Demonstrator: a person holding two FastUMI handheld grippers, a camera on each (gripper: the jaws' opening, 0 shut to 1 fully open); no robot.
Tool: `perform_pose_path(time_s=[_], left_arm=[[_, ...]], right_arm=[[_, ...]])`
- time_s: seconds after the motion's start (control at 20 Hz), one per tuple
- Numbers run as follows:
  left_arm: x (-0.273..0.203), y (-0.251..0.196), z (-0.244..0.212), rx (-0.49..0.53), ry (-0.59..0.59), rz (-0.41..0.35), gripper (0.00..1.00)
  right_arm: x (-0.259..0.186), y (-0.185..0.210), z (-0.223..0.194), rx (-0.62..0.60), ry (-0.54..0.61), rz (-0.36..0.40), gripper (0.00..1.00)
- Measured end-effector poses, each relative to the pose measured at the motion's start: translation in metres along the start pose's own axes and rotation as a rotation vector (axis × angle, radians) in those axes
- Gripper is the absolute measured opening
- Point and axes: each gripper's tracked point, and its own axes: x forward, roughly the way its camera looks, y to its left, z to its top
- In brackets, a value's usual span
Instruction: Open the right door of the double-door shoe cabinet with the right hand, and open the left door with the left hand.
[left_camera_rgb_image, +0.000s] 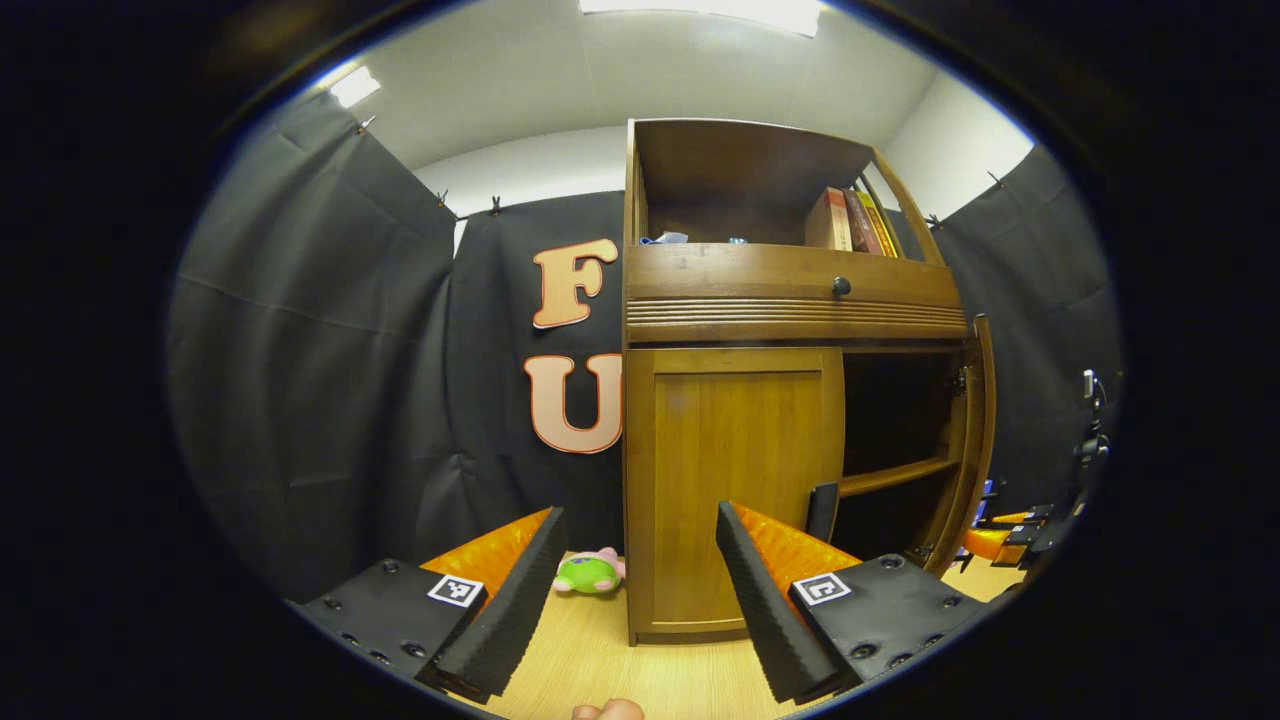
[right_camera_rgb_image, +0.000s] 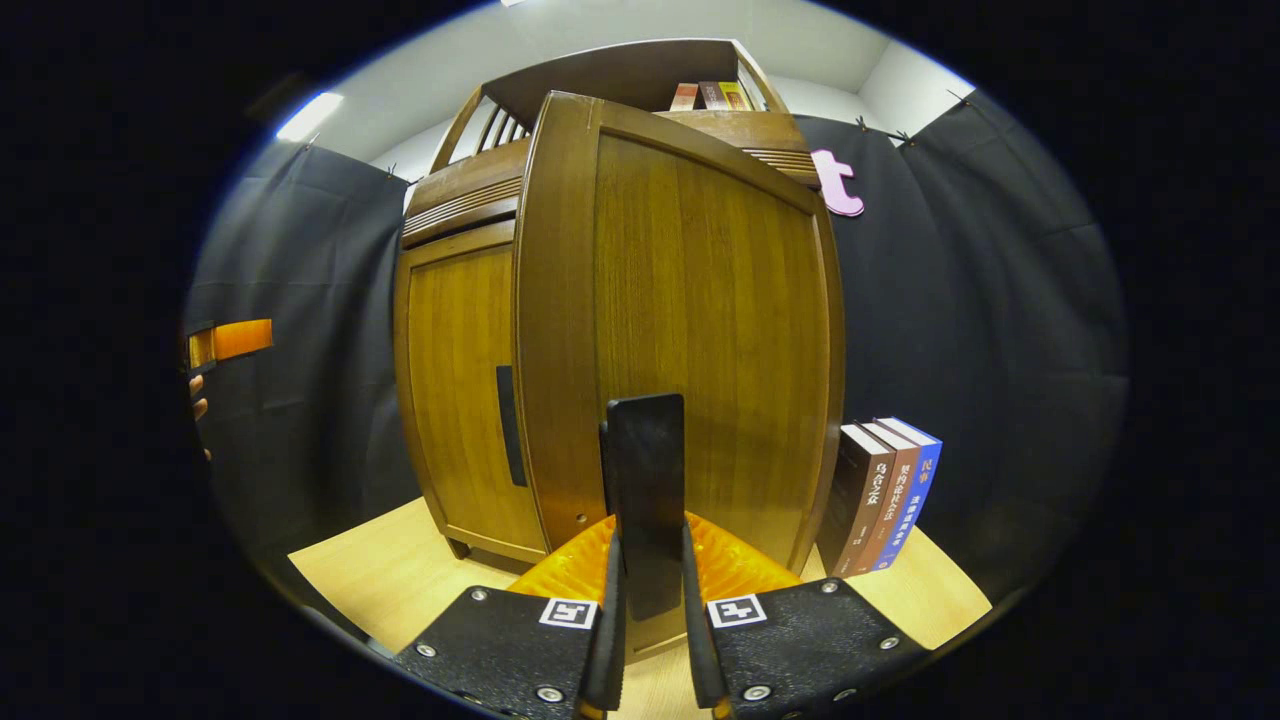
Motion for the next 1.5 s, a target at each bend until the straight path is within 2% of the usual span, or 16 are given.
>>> perform_pose_path(time_s=[0.05, 0.1, 0.15, 0.5, 0.55, 0.6, 0.65, 0.8, 0.85, 0.9, 1.05, 1.25, 1.3, 1.35, 1.4, 1.5], left_arm=[[-0.001, -0.002, 0.0, -0.001, 0.001, -0.005, 0.99], [-0.002, -0.004, -0.001, -0.001, 0.001, -0.01, 0.98], [-0.002, -0.007, 0.0, -0.002, 0.002, -0.013, 0.98], [-0.004, -0.025, -0.002, -0.003, 0.002, -0.039, 0.99], [-0.004, -0.028, -0.003, -0.005, 0.004, -0.043, 0.99], [-0.005, -0.03, -0.005, -0.006, 0.007, -0.046, 0.99], [-0.003, -0.032, -0.005, -0.008, 0.011, -0.048, 0.98], [0.0, -0.043, -0.008, -0.012, 0.021, -0.059, 0.98], [0.001, -0.046, -0.008, -0.014, 0.023, -0.064, 0.96], [0.001, -0.051, -0.008, -0.015, 0.023, -0.069, 0.95], [0.002, -0.062, -0.007, -0.01, 0.021, -0.085, 0.95], [0.002, -0.076, -0.006, 0.006, 0.023, -0.097, 0.95], [0.001, -0.078, -0.007, 0.008, 0.025, -0.1, 0.95], [0.001, -0.08, -0.007, 0.009, 0.026, -0.103, 0.95], [0.0, -0.083, -0.007, 0.01, 0.027, -0.105, 0.95], [0.0, -0.086, -0.006, 0.012, 0.025, -0.106, 0.95]], right_arm=[[-0.004, -0.005, 0.0, 0.0, -0.003, -0.007, 0.26], [-0.01, -0.01, 0.002, -0.002, -0.004, -0.015, 0.34], [-0.013, -0.014, 0.003, -0.005, -0.005, -0.023, 0.25], [-0.037, -0.045, -0.001, -0.02, -0.012, -0.088, 0.2], [-0.039, -0.05, -0.002, -0.028, -0.013, -0.099, 0.29], [-0.043, -0.056, -0.002, -0.033, -0.017, -0.114, 0.28], [-0.045, -0.062, -0.003, -0.038, -0.016, -0.128, 0.17], [-0.056, -0.082, 0.0, -0.039, -0.021, -0.172, 0.14], [-0.059, -0.09, 0.0, -0.044, -0.022, -0.19, 0.02], [-0.061, -0.098, 0.0, -0.05, -0.023, -0.208, 0.12], [-0.071, -0.122, 0.0, -0.061, -0.024, -0.26, 0.09], [-0.072, -0.137, -0.001, -0.025, -0.026, -0.246, 0.04], [-0.072, -0.139, -0.001, -0.022, -0.026, -0.238, 0.14], [-0.074, -0.141, -0.001, -0.02, -0.024, -0.231, 0.14], [-0.074, -0.143, -0.001, -0.017, -0.022, -0.226, 0.04], [-0.076, -0.147, -0.002, -0.006, -0.022, -0.219, 0.04]])
